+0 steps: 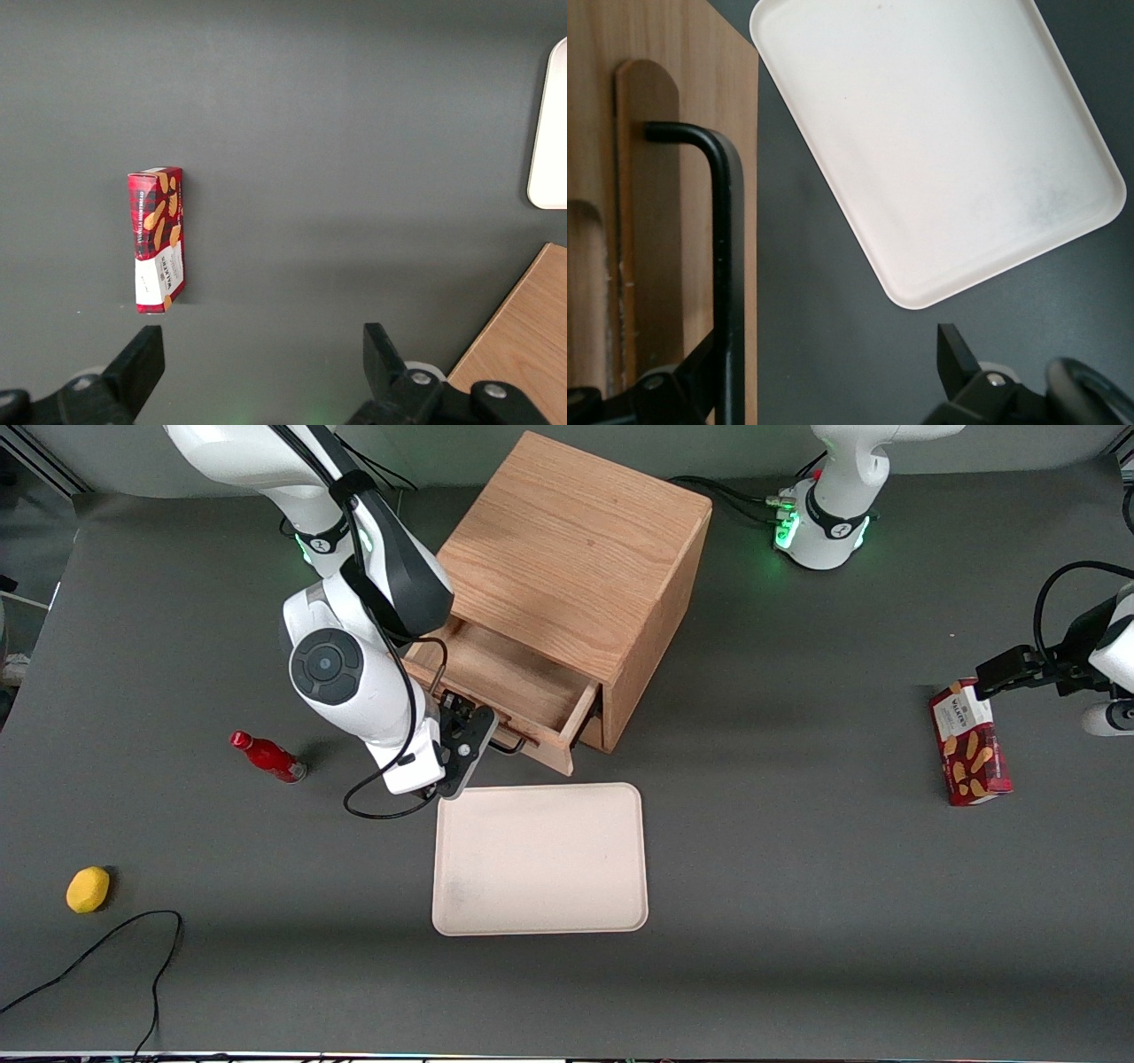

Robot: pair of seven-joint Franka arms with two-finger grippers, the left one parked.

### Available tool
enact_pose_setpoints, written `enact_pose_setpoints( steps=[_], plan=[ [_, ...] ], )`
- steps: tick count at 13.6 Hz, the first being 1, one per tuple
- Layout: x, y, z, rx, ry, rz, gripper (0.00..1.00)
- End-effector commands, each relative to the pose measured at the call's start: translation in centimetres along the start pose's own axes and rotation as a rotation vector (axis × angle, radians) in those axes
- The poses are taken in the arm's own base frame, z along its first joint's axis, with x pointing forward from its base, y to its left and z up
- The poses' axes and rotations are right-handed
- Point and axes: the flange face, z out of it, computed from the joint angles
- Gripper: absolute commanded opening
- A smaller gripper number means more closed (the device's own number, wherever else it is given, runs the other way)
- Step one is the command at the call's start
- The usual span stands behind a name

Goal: Open upper drawer
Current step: 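Pull the upper drawer handle outward from the cabinet with the right gripper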

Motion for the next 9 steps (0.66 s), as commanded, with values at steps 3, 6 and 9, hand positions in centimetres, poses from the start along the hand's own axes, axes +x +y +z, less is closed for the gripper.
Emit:
enact_pose_setpoints(
  steps=[3,6,9],
  plan=[
    [0.7,1.2,0.1,-0.027,-0.015,-0.031,1.00],
    [0.9,2.5,-0.2,-0.040,-0.004,-0.023,1.00],
    [0.6,3.1,-0.2,-0.040,-0.004,-0.027,1.00]
  ],
)
